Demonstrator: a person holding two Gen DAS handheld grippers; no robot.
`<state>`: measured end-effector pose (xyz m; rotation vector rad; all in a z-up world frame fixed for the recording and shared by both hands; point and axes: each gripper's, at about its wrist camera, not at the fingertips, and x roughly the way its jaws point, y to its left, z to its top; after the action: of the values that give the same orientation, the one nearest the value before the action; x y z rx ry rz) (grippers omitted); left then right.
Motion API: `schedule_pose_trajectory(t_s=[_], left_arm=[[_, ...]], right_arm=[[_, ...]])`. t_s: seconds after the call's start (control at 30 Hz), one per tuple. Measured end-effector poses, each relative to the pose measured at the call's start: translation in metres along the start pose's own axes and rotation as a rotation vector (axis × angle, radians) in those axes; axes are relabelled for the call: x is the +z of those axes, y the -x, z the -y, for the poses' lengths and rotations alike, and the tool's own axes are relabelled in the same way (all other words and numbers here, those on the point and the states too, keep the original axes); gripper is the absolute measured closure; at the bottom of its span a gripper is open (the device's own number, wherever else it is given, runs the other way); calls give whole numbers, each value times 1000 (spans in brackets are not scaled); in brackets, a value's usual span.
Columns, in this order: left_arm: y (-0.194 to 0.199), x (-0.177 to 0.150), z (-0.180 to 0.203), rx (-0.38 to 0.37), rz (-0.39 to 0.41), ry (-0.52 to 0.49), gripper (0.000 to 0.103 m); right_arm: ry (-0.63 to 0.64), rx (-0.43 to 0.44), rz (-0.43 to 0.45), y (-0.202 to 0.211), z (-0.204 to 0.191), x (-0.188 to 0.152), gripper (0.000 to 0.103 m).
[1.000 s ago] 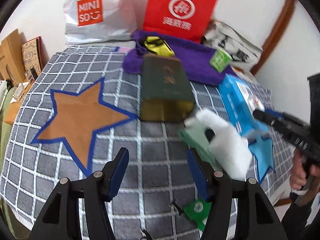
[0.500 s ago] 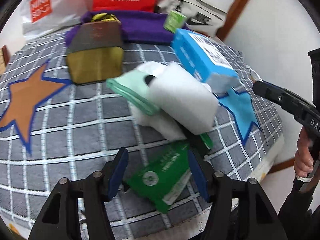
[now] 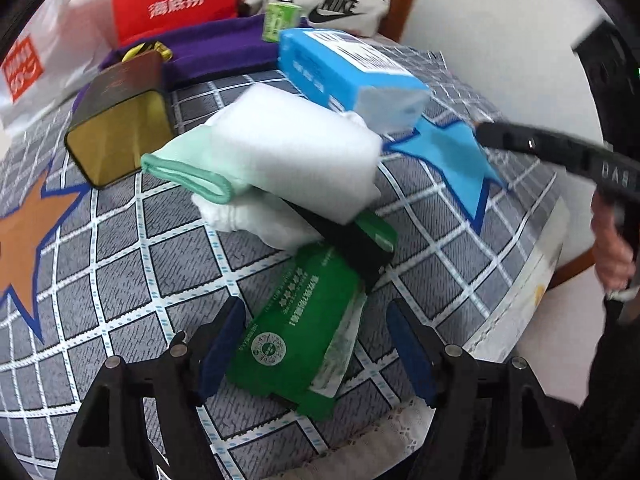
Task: Organize soft objects
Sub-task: 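Grasp the green wet-wipes packet with the left tool while the right tool holds the snack packet, then carry the wet-wipes packet with the left tool while the right tool carries the snack packet to the towel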
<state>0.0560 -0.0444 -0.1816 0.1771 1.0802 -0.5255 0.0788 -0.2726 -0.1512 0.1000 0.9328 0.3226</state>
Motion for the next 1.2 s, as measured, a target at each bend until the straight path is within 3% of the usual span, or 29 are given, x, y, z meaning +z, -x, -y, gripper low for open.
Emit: schedule_pose_trajectory(t_s=[0.17, 0.2, 0.27, 0.47, 0.6, 0.93, 1.2], left_arm=[[-7, 4, 16, 106, 13, -47, 35], [-7, 4, 19, 117, 17, -60, 39], [-4, 4, 19, 109, 24, -62, 57], [9, -1, 5, 87, 12, -7, 80], [17, -6, -2, 110, 16, 18, 83], [44, -11, -45, 180, 72, 190, 83], [68, 4, -62, 179, 142, 272, 83]], right_arm=[[9, -4, -26, -10, 0, -5, 68], [9, -1, -33, -13, 0, -7, 68], [1, 9, -49, -18, 1, -11, 68], [3, 0, -80, -28, 0, -19, 68], [0, -8, -79, -28, 2, -21, 68], [-19, -24, -79, -25, 4, -19, 68], [-32, -34, -73, -18, 5, -11, 68]])
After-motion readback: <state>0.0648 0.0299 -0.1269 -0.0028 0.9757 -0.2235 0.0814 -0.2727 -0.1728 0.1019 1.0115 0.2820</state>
